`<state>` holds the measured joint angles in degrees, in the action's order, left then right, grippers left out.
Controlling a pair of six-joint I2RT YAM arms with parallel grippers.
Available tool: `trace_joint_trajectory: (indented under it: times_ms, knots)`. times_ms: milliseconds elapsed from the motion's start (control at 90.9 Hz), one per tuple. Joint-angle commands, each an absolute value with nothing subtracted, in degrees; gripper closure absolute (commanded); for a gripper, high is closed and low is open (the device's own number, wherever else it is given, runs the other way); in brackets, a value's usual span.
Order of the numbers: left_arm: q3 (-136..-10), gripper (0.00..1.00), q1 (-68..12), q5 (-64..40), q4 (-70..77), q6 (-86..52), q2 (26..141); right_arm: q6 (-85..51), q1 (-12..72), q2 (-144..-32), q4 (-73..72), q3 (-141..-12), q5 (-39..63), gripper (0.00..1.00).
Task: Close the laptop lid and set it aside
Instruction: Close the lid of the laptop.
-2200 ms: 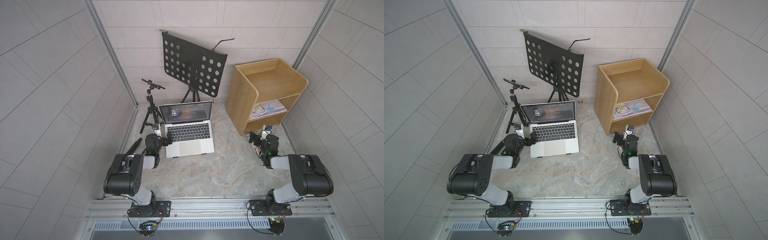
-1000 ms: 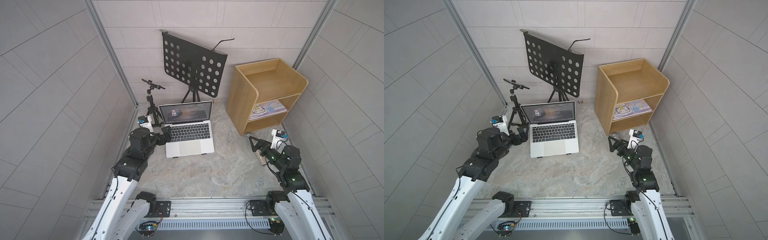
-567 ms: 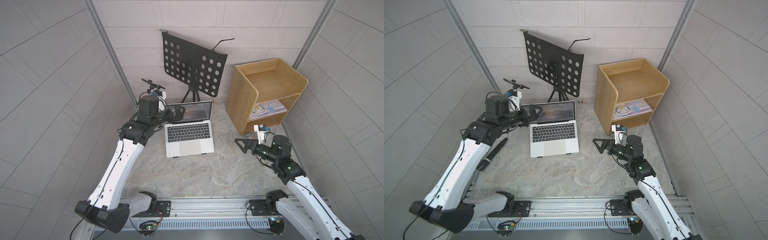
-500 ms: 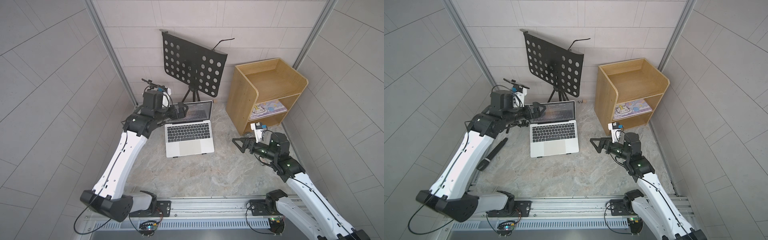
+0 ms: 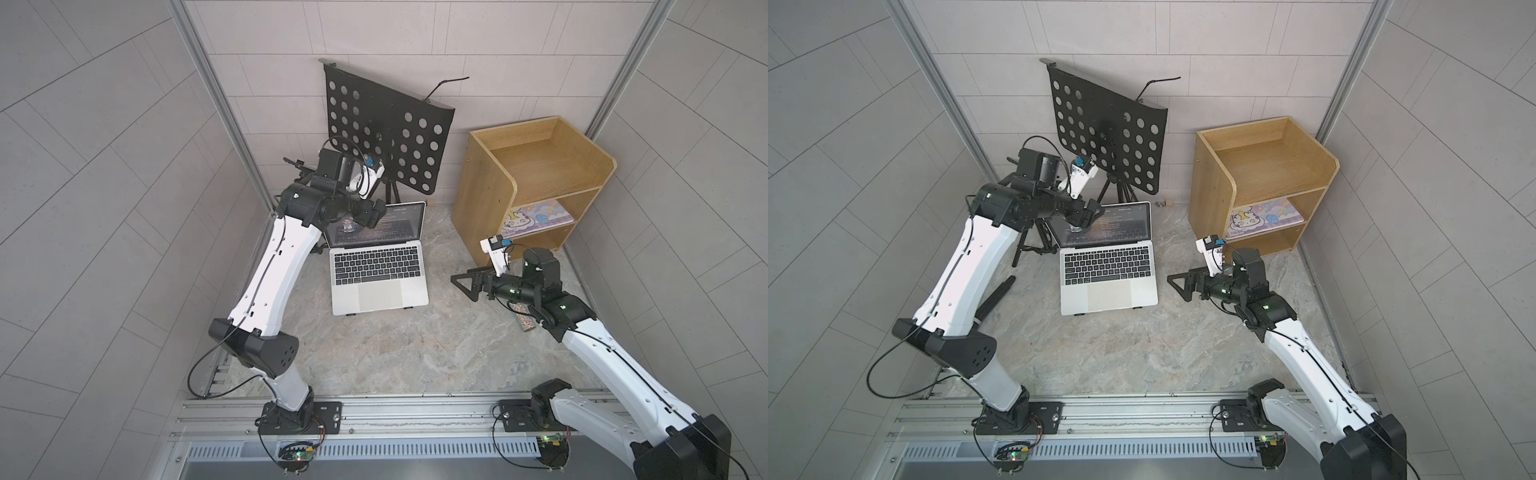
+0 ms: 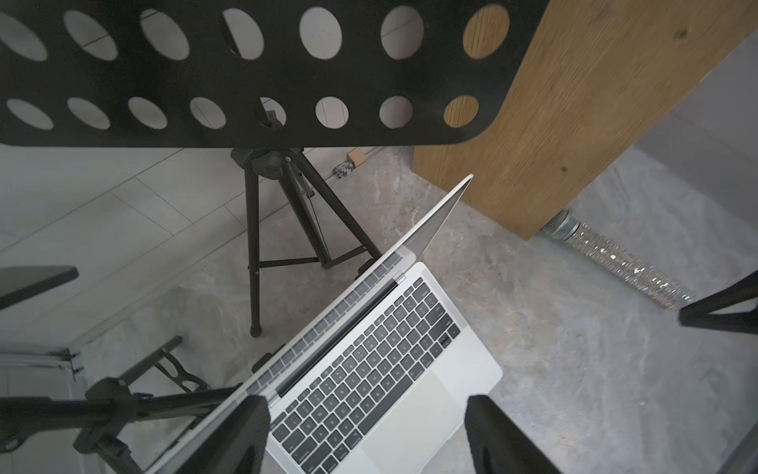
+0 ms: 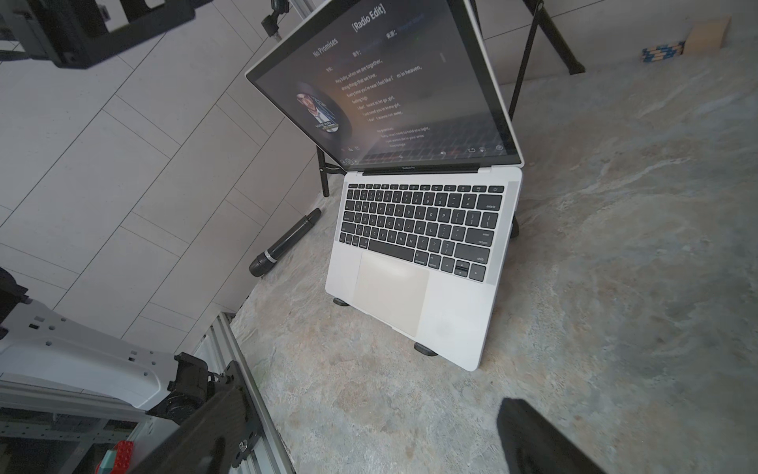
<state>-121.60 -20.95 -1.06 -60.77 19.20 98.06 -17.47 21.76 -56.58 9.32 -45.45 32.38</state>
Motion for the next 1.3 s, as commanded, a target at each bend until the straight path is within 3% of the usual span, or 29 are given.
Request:
trace_joint_trajectory:
  times_ms: [0, 363, 1288]
  knots:
    - [-122.51, 0.21, -21.36, -1.8, -62.4, 31.31, 99.94, -15.44, 22.04, -57.38, 9.93, -47.32, 34.03, 0.0]
    - [-119.97, 0.18, -21.5, -3.78, -58.0, 43.19, 102.58, -14.14, 22.02, -57.96, 9.93, -47.24, 33.58, 0.0]
    - [-103.35, 0.12, -21.38, -16.38, -58.45, 45.62, 96.74, -14.35, 22.06, -57.27, 8.97, -44.7, 33.31, 0.0]
